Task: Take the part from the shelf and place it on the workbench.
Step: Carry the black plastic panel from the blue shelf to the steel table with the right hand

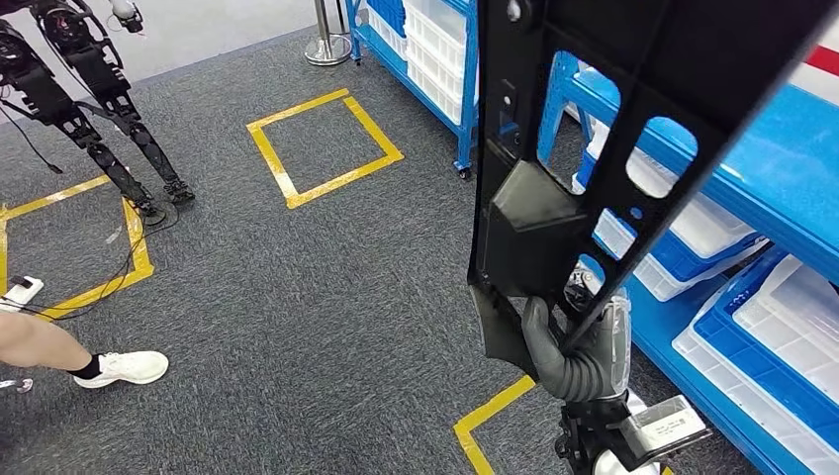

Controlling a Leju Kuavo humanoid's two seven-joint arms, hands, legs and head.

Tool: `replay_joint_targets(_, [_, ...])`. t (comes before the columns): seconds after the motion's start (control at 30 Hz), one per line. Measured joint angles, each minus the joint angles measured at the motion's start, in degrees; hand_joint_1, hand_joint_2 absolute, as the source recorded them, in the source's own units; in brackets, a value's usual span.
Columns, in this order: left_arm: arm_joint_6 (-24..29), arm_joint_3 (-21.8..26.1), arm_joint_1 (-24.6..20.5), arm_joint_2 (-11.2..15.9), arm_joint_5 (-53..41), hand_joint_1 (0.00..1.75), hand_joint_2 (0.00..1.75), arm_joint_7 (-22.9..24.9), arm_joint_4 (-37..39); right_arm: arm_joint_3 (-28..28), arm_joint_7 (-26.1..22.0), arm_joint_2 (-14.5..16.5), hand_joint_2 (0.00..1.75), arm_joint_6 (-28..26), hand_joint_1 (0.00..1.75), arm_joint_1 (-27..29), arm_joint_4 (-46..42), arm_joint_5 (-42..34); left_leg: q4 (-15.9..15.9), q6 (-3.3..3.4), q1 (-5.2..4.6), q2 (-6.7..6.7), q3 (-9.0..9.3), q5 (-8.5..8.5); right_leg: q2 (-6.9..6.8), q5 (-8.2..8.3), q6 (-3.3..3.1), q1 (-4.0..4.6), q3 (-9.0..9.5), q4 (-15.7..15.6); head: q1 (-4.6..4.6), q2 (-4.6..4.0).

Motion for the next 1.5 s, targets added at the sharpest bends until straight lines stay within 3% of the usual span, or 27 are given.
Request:
replay_joint_targets(0.07, [0.0, 0.0, 0.1, 0.0, -0.1, 0.00, 1.75, 0.0, 0.0, 0.0, 0.0, 0.1, 1.75, 0.0, 1.75, 0.0, 0.0, 0.0, 2.1, -0.29, 0.14, 2.15, -1.01, -1.31, -0.91, 0.26, -0.85, 0.16, 0.03, -0.1, -0.10, 0.01])
replay_joint_targets(0.13, [0.0, 0.0, 0.0, 0.0, -0.1, 0.00, 1.75, 0.0, 0.1, 0.0, 0.0, 0.2, 1.75, 0.0, 1.75, 0.1, -0.1, -0.1, 8.2, -0.36, 0.03, 4.80, -3.86, -4.59, -2.02, 0.30, -1.58, 0.60, -0.04, -0.2, -0.20, 0.01])
replay_joint_targets(0.2, [0.0, 0.0, -0.1, -0.1, -0.1, 0.00, 1.75, 0.0, 0.1, 0.0, 0.0, 0.3, 1.75, 0.0, 1.75, 0.2, -0.2, -0.1, 14.7, -0.25, 0.02, 5.45, -6.93, -7.20, -3.25, 0.21, -1.96, 1.17, -0.14, -0.1, -0.20, 0.01])
replay_joint_targets(0.23, [0.0, 0.0, -0.1, -0.1, -0.1, 0.00, 1.75, 0.0, 0.1, -0.1, 0.0, 0.3, 1.75, 0.0, 1.75, 0.2, -0.2, -0.1, 15.8, -0.07, 0.00, 5.51, -7.44, -7.27, -3.86, 0.17, -2.02, 1.42, -0.17, -0.1, -0.20, 0.01])
replay_joint_targets(0.27, [0.1, 0.0, 0.0, -0.1, -0.2, 0.00, 1.75, 0.1, 0.1, -0.1, 0.0, 0.3, 1.75, 0.0, 1.75, 0.2, -0.2, -0.1, 15.1, 0.21, -0.08, 5.59, -7.01, -6.51, -4.43, 0.12, -2.10, 1.62, -0.18, -0.1, -0.19, 0.02])
replay_joint_targets(0.3, [0.1, 0.0, 0.0, -0.1, -0.2, 0.00, 1.75, 0.1, 0.1, -0.1, 0.0, 0.4, 1.75, 0.0, 1.75, 0.2, -0.2, -0.1, 12.3, 0.63, -0.26, 5.89, -5.40, -4.97, -4.98, 0.09, -2.14, 1.78, -0.14, -0.2, -0.19, 0.02])
replay_joint_targets(0.37, [0.2, 0.0, 0.0, -0.1, -0.3, 0.00, 1.75, 0.2, 0.1, -0.1, 0.1, 0.4, 1.75, 0.0, 1.75, 0.0, -0.2, -0.1, 5.0, 1.63, -1.09, 8.14, -1.25, -2.41, -5.94, 0.01, -2.17, 2.08, 0.00, -0.2, -0.16, 0.01])
replay_joint_targets(0.43, [0.2, 0.0, -0.2, -0.1, -0.3, 0.00, 1.75, 0.2, 0.1, -0.1, 0.4, 0.5, 1.75, 0.0, 1.75, -0.2, -0.2, -0.1, 1.2, 2.26, -2.00, 9.77, 0.68, -1.79, -6.85, -0.07, -2.04, 2.19, 0.07, -0.2, -0.18, 0.01])
replay_joint_targets(0.5, [0.2, 0.0, -0.2, -0.1, -0.3, 0.00, 1.75, 0.2, 0.1, -0.1, 0.9, 0.7, 1.75, 0.0, 1.75, -0.5, -0.2, -0.1, 0.5, 2.55, -2.40, 8.90, 0.85, -1.55, -7.90, -0.15, -1.82, 2.18, 0.04, -0.6, -0.24, 0.02])
replay_joint_targets(0.53, [0.2, 0.0, -0.1, -0.1, -0.3, 0.00, 1.75, 0.2, 0.1, -0.1, 1.3, 0.8, 1.75, 0.0, 1.75, -0.7, -0.2, -0.1, -0.2, 2.63, -2.33, 8.29, 1.20, -1.12, -7.78, -0.32, -1.70, 2.18, 0.11, -0.6, -0.22, 0.01])
replay_joint_targets(0.6, [0.2, 0.0, -0.2, -0.2, -0.3, 0.00, 1.75, 0.1, 0.1, -0.2, 1.9, 1.0, 1.75, 0.1, 1.75, -1.2, -0.2, -0.1, -1.8, 2.99, -1.95, 7.07, 1.95, -0.10, -5.60, -1.79, -1.67, 2.18, -0.87, 2.0, -0.18, 0.00])
replay_joint_targets(0.67, [0.2, 0.0, -0.3, -0.3, -0.1, 0.00, 1.75, 0.0, 0.1, -0.3, 2.0, 0.9, 1.75, 0.2, 1.75, -1.5, -0.1, -0.3, -2.4, 3.29, -1.68, 6.06, 1.96, 0.33, -3.04, -4.05, -1.91, 1.97, -3.05, 7.4, -0.02, 0.01])
replay_joint_targets(0.77, [0.4, 0.1, -0.3, -0.3, 0.1, 0.00, 1.75, -0.1, 0.1, -0.5, 2.1, 0.7, 1.75, 0.4, 1.75, -1.5, 0.3, -0.7, -2.3, 3.33, -1.66, 4.33, 1.86, 0.37, -2.29, -5.77, -1.55, 1.66, -6.25, 13.5, 0.11, 0.01])
replay_joint_targets(0.8, [0.5, 0.2, -0.3, -0.4, 0.1, 0.00, 1.75, 0.0, 0.1, -0.6, 2.1, 0.6, 1.75, 0.5, 1.75, -1.5, 0.6, -1.0, -2.3, 3.28, -1.63, 3.53, 1.88, 0.35, -2.18, -5.13, -1.05, 1.53, -6.24, 13.0, 0.11, 0.01])
replay_joint_targets(0.83, [0.6, 0.2, -0.2, -0.4, 0.2, 0.00, 1.75, 0.1, 0.1, -0.6, 2.1, 0.5, 1.75, 0.6, 1.75, -1.6, 0.9, -1.2, -2.2, 3.17, -1.57, 2.72, 1.91, 0.31, -1.99, -3.69, -0.40, 1.37, -5.25, 10.6, 0.10, 0.01])
replay_joint_targets(0.9, [0.8, 0.3, -0.1, -0.5, 0.2, 0.00, 1.75, 0.3, 0.1, -0.6, 2.0, 0.4, 1.75, 0.7, 1.75, -1.7, 1.3, -1.5, -1.5, 2.62, -1.52, 1.29, 1.76, 0.00, -0.60, -0.46, 0.56, 0.95, -2.06, 3.1, 0.13, 0.02])
replay_joint_targets(0.97, [0.9, 0.6, 0.0, -0.5, 0.3, 0.00, 1.75, 0.5, 0.0, -0.6, 1.9, 0.4, 1.75, 0.8, 1.75, -1.9, 1.7, -1.6, -0.8, 1.90, -1.53, 0.29, 1.20, -0.30, 0.35, 0.79, 0.21, 0.85, -0.42, -0.7, 0.13, 0.01])
replay_joint_targets(1.03, [1.1, 0.9, 0.3, -0.5, 0.3, 0.00, 1.75, 0.5, 0.0, -0.6, 1.9, 0.4, 1.75, 0.8, 1.75, -2.0, 2.0, -1.6, -0.6, 1.35, -1.35, -0.38, 0.73, -0.24, -0.20, 0.90, -0.66, 1.04, -0.27, -0.9, 0.12, 0.01])
replay_joint_targets(1.07, [1.1, 1.1, 0.4, -0.6, 0.2, 0.00, 1.75, 0.5, 0.0, -0.6, 1.9, 0.4, 1.75, 0.8, 1.75, -2.2, 2.2, -1.6, -0.5, 1.11, -1.22, -0.05, 0.59, -0.35, -0.54, 1.01, -0.94, 1.03, -0.24, -1.0, 0.10, 0.01])
replay_joint_targets(1.13, [1.2, 1.1, 0.5, -0.7, 0.0, 0.00, 1.75, 0.5, -0.1, -0.5, 1.9, 0.5, 1.75, 0.8, 1.75, -2.4, 2.3, -1.6, 2.2, 0.61, -1.10, 2.29, -0.66, -1.98, -1.39, 1.09, -1.66, 0.92, -0.07, -1.2, -0.12, 0.00])
replay_joint_targets(1.2, [1.2, 1.1, 0.4, -0.8, -0.2, 0.00, 1.75, 0.5, -0.1, -0.5, 1.9, 0.7, 1.75, 0.8, 1.75, -2.5, 2.4, -1.7, 9.1, 0.12, -0.96, 4.81, -4.05, -5.35, -2.48, 0.91, -2.39, 1.19, 0.02, -1.2, -0.35, 0.00])
replay_joint_targets(1.27, [1.2, 1.1, 0.4, -0.9, -0.2, 0.00, 1.75, 0.5, -0.1, -0.5, 1.8, 0.8, 1.75, 0.8, 1.75, -2.5, 2.6, -1.7, 15.3, -0.08, -0.78, 5.40, -7.43, -7.29, -3.69, 0.72, -2.77, 1.50, 0.06, -1.2, -0.35, 0.01])
replay_joint_targets(1.3, [1.3, 1.1, 0.5, -0.9, -0.2, 0.00, 1.75, 0.5, -0.1, -0.5, 1.8, 0.8, 1.75, 0.8, 1.75, -2.5, 2.6, -1.7, 15.6, -0.05, -0.75, 5.52, -7.82, -6.74, -4.25, 0.63, -2.88, 1.60, 0.12, -1.2, -0.34, 0.01])
replay_joint_targets(1.33, [1.3, 1.1, 0.5, -0.9, -0.3, 0.00, 1.75, 0.5, -0.1, -0.5, 1.8, 0.8, 1.75, 0.8, 1.75, -2.6, 2.7, -1.7, 13.6, 0.10, -0.76, 5.75, -6.95, -5.14, -4.80, 0.52, -2.94, 1.68, 0.23, -1.2, -0.35, 0.02])
replay_joint_targets(1.4, [1.5, 1.1, 0.5, -1.0, -0.3, 0.00, 1.75, 0.4, -0.2, -0.5, 1.8, 0.9, 1.75, 0.8, 1.75, -2.8, 2.8, -1.7, 5.9, 0.65, -1.06, 7.31, -3.09, -1.57, -5.73, 0.24, -2.93, 1.89, 0.53, -1.2, -0.34, 0.02])
replay_joint_targets(1.43, [1.6, 1.1, 0.4, -1.0, -0.3, 0.00, 1.75, 0.4, -0.2, -0.5, 1.8, 0.9, 1.75, 0.8, 1.75, -2.9, 2.8, -1.7, 2.7, 0.97, -1.35, 8.11, -1.45, -0.55, -6.15, 0.08, -2.78, 2.06, 0.64, -1.2, -0.32, 0.02])
replay_joint_targets(1.5, [1.7, 1.1, 0.3, -1.0, -0.3, 0.00, 1.75, 0.4, -0.2, -0.4, 1.8, 1.0, 1.75, 0.8, 1.75, -3.0, 2.8, -1.7, 0.3, 1.46, -1.98, 8.72, -0.37, -0.48, -6.96, -0.20, -2.33, 2.25, 0.76, -1.2, -0.26, 0.02])
